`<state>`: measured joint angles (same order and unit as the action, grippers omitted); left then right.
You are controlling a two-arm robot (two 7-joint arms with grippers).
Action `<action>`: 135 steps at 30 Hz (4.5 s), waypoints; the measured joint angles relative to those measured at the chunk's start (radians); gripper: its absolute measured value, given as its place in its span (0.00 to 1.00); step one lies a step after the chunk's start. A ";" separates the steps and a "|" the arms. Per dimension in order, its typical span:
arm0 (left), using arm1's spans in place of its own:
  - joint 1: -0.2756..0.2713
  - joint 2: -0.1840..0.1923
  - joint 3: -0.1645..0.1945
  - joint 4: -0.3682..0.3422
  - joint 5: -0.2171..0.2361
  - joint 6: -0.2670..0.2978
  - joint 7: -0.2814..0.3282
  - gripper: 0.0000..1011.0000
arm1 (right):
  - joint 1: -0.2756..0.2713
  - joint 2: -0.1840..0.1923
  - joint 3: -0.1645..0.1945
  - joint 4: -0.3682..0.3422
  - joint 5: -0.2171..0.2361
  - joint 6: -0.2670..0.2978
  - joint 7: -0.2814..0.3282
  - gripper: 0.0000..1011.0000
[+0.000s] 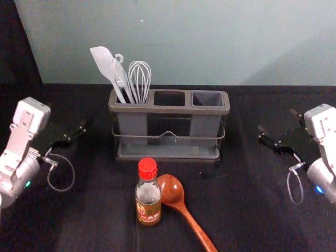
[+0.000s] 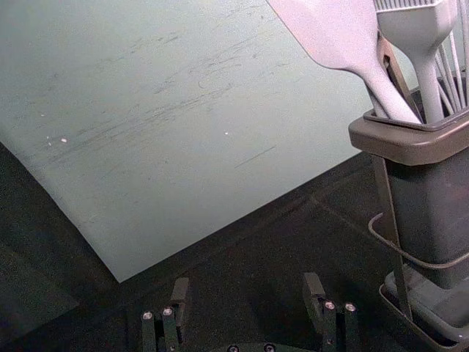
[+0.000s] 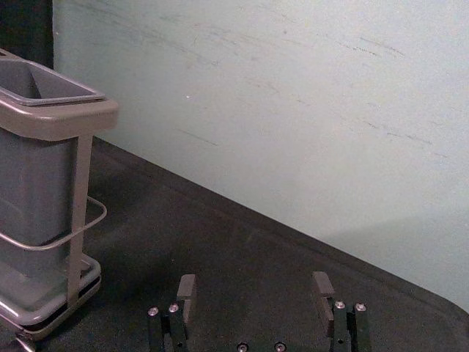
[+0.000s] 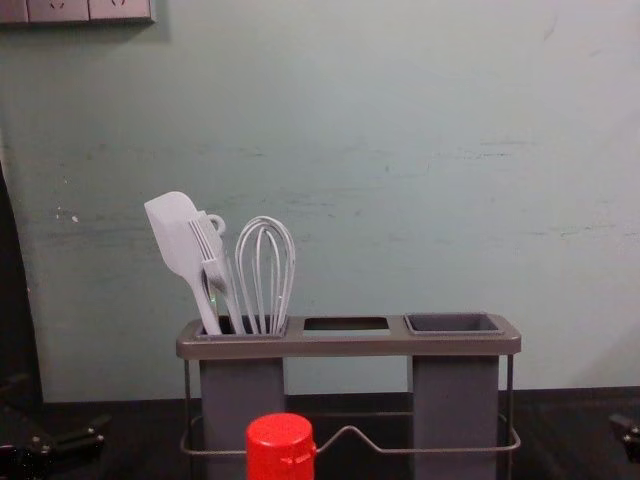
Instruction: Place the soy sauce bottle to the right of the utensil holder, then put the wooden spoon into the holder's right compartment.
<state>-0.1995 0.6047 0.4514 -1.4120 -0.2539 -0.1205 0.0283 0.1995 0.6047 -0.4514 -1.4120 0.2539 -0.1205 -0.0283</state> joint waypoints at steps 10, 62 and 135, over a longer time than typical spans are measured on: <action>0.000 0.000 0.000 0.000 0.000 0.000 0.000 0.99 | 0.000 0.000 0.000 0.000 0.000 0.000 0.000 0.99; 0.000 0.000 0.000 0.000 0.000 0.000 0.000 0.99 | 0.000 0.000 0.000 0.000 0.000 0.000 0.000 0.99; 0.000 0.000 0.000 0.000 0.000 0.000 0.000 0.99 | -0.364 0.008 0.039 -0.424 -0.060 -0.003 -0.008 0.99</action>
<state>-0.1995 0.6046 0.4513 -1.4120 -0.2539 -0.1205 0.0283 -0.1648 0.6124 -0.4121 -1.8355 0.1942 -0.1240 -0.0366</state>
